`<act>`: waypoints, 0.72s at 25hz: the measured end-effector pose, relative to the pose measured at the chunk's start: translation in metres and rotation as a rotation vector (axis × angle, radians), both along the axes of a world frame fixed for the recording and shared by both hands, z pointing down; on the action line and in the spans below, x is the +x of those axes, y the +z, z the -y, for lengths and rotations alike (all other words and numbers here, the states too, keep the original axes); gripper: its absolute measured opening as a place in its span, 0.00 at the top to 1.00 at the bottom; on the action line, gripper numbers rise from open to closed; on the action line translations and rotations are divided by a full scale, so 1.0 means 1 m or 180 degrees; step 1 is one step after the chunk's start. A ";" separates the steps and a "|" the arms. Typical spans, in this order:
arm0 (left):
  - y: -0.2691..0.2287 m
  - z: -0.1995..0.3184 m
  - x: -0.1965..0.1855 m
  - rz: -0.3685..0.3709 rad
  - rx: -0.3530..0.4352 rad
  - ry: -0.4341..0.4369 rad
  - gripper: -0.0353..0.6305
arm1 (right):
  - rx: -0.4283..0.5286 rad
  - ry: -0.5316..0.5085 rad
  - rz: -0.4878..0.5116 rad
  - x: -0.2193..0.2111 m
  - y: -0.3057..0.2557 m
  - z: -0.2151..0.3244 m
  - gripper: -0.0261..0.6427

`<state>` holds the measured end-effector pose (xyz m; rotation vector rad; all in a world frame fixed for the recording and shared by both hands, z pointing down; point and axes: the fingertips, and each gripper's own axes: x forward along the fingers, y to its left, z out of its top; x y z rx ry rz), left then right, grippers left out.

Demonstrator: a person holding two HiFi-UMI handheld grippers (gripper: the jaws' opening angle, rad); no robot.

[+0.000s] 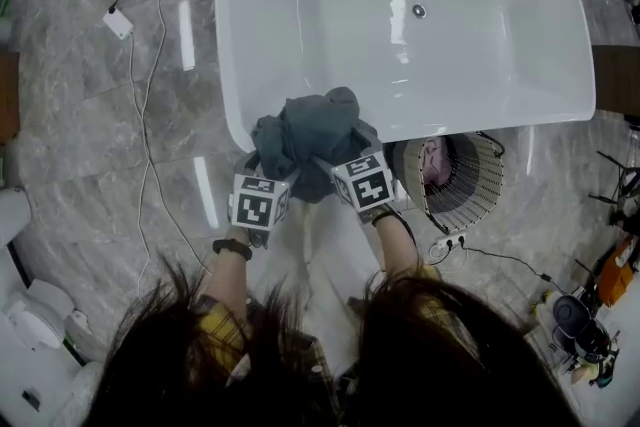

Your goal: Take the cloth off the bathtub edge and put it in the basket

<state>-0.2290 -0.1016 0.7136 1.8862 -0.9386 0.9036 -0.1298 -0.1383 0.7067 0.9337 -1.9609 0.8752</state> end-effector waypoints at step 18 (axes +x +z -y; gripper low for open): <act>0.000 0.006 0.022 -0.0026 0.0078 0.0383 0.56 | 0.0139 -0.0121 -0.0058 -0.011 -0.002 0.000 0.49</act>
